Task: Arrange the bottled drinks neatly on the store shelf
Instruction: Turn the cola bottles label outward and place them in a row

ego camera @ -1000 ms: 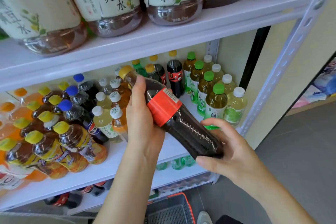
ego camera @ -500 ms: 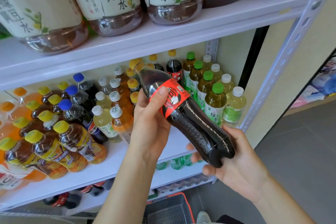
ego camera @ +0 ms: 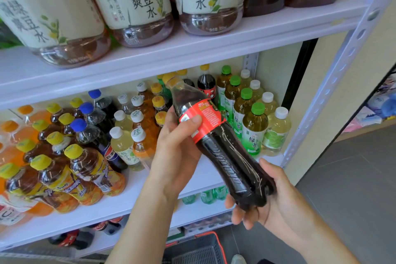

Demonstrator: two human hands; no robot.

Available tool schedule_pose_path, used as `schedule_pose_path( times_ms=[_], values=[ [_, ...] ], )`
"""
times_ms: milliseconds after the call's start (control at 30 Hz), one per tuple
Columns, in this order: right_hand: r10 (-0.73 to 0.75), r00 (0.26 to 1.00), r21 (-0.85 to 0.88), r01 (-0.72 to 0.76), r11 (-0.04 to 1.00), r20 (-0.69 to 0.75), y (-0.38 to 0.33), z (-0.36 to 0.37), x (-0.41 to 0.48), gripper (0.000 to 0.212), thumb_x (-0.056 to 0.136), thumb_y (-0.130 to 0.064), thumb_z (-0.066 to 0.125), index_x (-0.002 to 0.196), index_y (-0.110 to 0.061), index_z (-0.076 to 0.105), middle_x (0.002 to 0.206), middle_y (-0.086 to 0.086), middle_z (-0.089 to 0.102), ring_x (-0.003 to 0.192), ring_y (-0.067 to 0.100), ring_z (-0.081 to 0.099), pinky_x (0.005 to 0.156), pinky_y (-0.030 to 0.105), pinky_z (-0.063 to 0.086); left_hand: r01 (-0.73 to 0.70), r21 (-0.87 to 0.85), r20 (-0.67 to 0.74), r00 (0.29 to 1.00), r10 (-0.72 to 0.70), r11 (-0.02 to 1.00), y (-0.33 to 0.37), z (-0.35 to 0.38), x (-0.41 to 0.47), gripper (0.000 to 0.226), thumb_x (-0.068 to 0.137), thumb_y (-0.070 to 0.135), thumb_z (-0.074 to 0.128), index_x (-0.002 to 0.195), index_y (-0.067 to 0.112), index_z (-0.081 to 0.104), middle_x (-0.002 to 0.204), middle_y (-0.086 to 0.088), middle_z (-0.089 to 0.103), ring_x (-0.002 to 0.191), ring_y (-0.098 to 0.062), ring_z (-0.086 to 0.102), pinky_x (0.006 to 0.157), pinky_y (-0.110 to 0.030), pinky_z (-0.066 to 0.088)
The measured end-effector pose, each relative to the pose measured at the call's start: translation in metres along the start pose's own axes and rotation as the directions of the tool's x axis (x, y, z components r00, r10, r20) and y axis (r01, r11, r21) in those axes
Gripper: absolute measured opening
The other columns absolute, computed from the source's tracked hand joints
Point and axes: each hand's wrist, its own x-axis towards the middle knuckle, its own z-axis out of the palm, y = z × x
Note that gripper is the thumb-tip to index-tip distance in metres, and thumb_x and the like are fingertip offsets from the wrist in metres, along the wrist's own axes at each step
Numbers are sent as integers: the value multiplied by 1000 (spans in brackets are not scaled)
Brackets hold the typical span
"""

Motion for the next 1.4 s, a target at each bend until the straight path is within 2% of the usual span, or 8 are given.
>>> schedule_pose_path(
  times_ms=[233, 400, 567, 767, 900, 1033, 1200, 1400],
  values=[
    [-72, 993, -15, 71, 997, -90, 7, -8, 3, 44, 85, -45, 55, 113, -16, 73, 108, 25, 70, 89, 30, 69, 62, 35, 57, -110, 66, -108, 987, 116, 992, -7, 4, 0, 83, 68, 6, 78, 142, 11, 40, 103, -9, 70, 89, -25, 68, 82, -42, 58],
    [-365, 901, -537, 193, 821, -235, 14, -8, 6, 60, 64, -41, 81, 117, -42, 53, 100, -1, 70, 90, 24, 70, 84, 37, 55, -180, 147, -145, 969, 201, 973, -12, 8, 0, 81, 68, 5, 77, 140, 12, 43, 96, -4, 73, 84, -20, 70, 72, -31, 57],
    [-240, 954, -244, 193, 950, -178, 10, -8, -1, 58, 62, -43, 89, 109, -25, 61, 101, 21, 69, 82, 38, 69, 66, 40, 59, -89, 112, -156, 982, 106, 990, -10, 5, 0, 45, 73, 18, 74, 115, 12, 58, 93, -4, 67, 82, -17, 66, 73, -31, 57],
    [-10, 994, 24, 12, 1000, -105, 9, -9, 0, 42, 80, -50, 54, 100, -19, 75, 90, 33, 68, 61, 35, 68, 43, 29, 51, 18, 28, -70, 997, -16, 999, -6, 0, -3, 69, 75, 8, 65, 140, 6, 42, 128, -26, 57, 104, -35, 60, 90, -52, 51],
    [37, 999, 58, -35, 998, -24, 10, -17, 2, 54, 86, -52, 43, 108, -13, 74, 89, 30, 67, 61, 33, 67, 45, 29, 51, -18, 42, -100, 995, 22, 999, -8, 0, -1, 70, 73, 6, 67, 139, 7, 44, 118, -21, 61, 95, -29, 64, 82, -46, 54],
    [2, 989, 61, 7, 998, -150, 15, -18, 8, 53, 73, -47, 62, 104, -7, 75, 92, 27, 69, 71, 33, 69, 49, 33, 53, -93, 105, -143, 984, 107, 990, -11, 1, 3, 67, 67, 7, 73, 130, 12, 49, 97, -4, 71, 82, -20, 69, 69, -35, 59],
    [-208, 949, -197, 163, 967, -236, 17, -17, 10, 47, 71, -20, 83, 114, -28, 65, 105, 14, 69, 91, 27, 68, 80, 38, 56, -188, 282, -168, 956, 241, 941, -13, 1, 5, 72, 61, 13, 84, 126, 19, 53, 91, 5, 73, 84, -13, 69, 70, -28, 56],
    [-238, 931, -131, 209, 969, -276, 12, -24, 6, 37, 69, -15, 76, 104, -22, 66, 97, 18, 72, 80, 31, 70, 69, 36, 59, -136, 300, -121, 976, 179, 944, -9, -1, 5, 49, 69, 18, 79, 112, 16, 57, 88, 4, 69, 82, -13, 66, 70, -28, 54]
  ],
)
